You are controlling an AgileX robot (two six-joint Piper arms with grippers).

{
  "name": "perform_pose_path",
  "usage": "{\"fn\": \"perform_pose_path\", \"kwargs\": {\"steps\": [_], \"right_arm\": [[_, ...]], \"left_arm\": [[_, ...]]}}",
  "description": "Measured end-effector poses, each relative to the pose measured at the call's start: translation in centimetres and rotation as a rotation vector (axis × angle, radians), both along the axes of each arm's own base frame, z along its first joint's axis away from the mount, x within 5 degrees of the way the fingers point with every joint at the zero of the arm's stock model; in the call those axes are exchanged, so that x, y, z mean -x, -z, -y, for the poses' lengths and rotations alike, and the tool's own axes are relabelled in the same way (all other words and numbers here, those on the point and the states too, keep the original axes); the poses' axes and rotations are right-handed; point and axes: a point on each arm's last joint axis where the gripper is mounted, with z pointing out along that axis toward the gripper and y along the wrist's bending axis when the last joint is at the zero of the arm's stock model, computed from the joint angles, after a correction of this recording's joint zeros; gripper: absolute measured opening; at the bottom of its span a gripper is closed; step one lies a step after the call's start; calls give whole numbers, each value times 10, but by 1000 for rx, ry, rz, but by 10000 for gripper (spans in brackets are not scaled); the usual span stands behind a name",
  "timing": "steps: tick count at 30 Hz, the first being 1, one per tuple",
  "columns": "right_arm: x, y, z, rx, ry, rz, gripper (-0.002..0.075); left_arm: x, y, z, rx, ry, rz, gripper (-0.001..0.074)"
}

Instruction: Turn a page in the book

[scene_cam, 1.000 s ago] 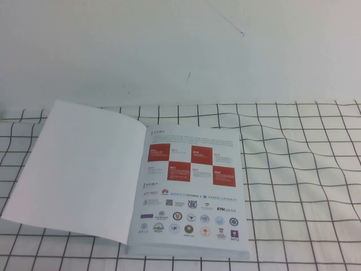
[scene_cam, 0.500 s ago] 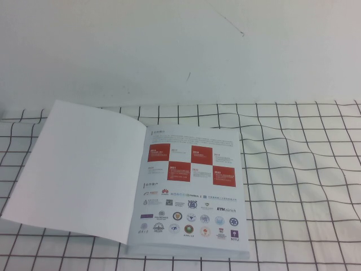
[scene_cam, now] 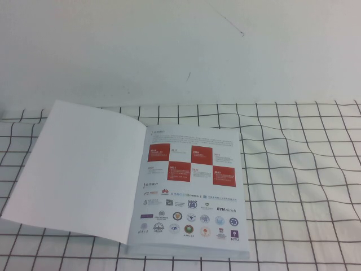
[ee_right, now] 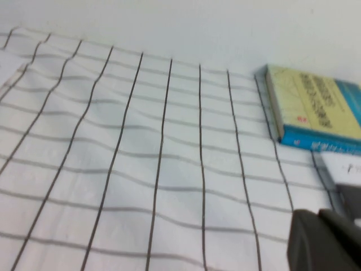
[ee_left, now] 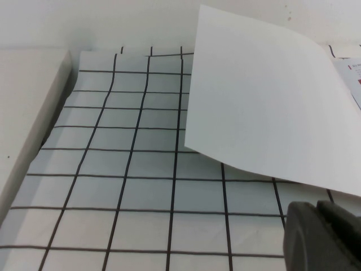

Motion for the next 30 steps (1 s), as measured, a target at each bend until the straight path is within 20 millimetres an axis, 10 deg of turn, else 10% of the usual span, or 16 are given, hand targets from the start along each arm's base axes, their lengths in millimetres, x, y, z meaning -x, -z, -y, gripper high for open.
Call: {"fn": "perform_pose_path", "kwargs": {"steps": [17, 30], "right_arm": [[6, -71, -2, 51, -15, 802, -2], [16, -90, -3, -68, -43, 984, -2]], "left_arm": [[7, -67, 0, 15, 0, 771, -2], [11, -92, -1, 193, 1, 638, -2]]}}
